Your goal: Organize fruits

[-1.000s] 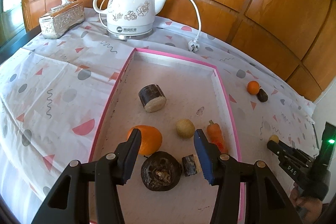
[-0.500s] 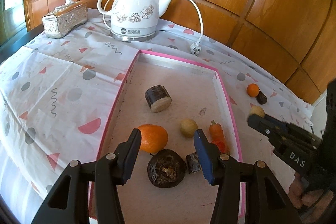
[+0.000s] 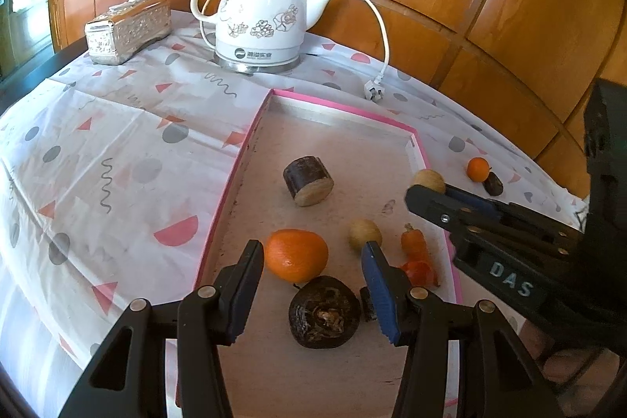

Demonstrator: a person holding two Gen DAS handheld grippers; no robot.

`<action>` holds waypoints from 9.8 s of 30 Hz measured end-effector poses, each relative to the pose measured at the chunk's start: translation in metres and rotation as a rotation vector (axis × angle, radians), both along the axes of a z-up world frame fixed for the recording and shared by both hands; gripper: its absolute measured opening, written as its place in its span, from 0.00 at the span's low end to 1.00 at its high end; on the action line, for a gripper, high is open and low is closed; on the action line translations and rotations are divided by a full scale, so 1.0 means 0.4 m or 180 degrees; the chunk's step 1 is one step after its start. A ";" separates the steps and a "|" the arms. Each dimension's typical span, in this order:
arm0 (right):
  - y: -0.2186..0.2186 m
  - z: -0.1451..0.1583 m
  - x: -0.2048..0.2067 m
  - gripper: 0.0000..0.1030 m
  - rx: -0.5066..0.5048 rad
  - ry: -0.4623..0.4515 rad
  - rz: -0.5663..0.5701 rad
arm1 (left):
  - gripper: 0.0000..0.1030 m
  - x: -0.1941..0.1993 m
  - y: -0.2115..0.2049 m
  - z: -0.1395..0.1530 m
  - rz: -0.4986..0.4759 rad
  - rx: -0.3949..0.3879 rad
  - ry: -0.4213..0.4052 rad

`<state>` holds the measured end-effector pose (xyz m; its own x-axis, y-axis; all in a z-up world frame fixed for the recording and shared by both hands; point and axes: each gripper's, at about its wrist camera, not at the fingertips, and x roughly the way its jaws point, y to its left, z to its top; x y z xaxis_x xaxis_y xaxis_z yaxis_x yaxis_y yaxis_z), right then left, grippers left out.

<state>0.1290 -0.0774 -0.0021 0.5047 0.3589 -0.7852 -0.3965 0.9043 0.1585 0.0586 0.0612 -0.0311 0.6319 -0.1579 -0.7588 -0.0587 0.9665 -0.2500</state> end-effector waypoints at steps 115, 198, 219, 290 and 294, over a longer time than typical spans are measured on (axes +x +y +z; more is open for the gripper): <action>-0.611 -0.120 0.077 0.41 -0.0102 0.0288 -0.1548 | 0.34 0.325 -0.612 -0.066 -0.1419 0.0219 0.0347; -0.538 -0.139 -0.198 0.41 -0.0435 -0.0128 -0.1664 | 0.33 0.027 -0.260 0.036 -0.0583 0.0542 -0.0392; -0.521 -0.125 -0.188 0.39 -0.0530 -0.0070 -0.1647 | 0.46 0.034 -0.092 0.040 0.0025 0.0482 -0.0363; -0.093 0.021 -0.223 0.43 -0.0085 -0.0361 -0.0537 | 1.00 -0.151 -0.040 0.119 0.0373 0.0724 -0.0563; -0.098 0.018 -0.227 0.43 -0.0090 -0.0352 -0.0547 | 1.00 -0.148 -0.041 0.115 0.0369 0.0727 -0.0536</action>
<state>0.0383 -0.1164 0.0051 0.6402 0.2388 -0.7301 -0.2496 0.9635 0.0962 -0.0006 0.0447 0.0150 0.7557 0.0854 -0.6493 -0.1481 0.9881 -0.0425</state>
